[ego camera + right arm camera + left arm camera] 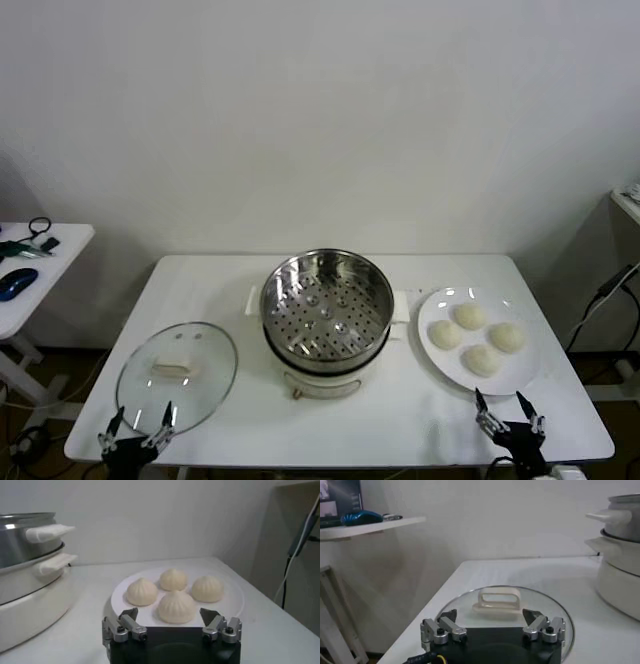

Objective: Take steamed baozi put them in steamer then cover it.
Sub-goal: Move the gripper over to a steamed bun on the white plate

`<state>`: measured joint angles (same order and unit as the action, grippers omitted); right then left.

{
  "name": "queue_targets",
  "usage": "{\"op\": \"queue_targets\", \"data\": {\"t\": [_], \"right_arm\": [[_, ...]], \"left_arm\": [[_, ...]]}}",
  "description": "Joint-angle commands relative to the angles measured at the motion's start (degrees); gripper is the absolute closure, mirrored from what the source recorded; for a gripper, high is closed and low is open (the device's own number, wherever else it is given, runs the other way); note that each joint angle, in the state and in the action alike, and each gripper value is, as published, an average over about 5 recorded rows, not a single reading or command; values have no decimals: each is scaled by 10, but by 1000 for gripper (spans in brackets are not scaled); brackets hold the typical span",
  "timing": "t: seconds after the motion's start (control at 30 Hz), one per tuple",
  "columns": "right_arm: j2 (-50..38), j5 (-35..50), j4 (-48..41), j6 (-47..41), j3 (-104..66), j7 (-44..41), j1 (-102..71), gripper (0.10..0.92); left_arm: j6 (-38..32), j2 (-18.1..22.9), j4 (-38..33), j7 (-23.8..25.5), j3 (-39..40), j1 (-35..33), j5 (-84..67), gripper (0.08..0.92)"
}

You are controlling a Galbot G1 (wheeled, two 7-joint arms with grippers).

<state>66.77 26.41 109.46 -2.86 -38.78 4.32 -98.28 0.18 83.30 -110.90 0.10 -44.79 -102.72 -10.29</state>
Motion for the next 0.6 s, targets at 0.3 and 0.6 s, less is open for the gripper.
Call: {"op": "queue_targets", "data": {"t": [0.3,0.6], "right_arm": [[-167,-67,-60,-179,-27,-69,238,203],[-423,-182,-258,-131,314,-317,598,203]], "left_arm": [[2,-4,-7,0,2,-2,7,177],[3,-5,-8,0,7,3,14,177]]}}
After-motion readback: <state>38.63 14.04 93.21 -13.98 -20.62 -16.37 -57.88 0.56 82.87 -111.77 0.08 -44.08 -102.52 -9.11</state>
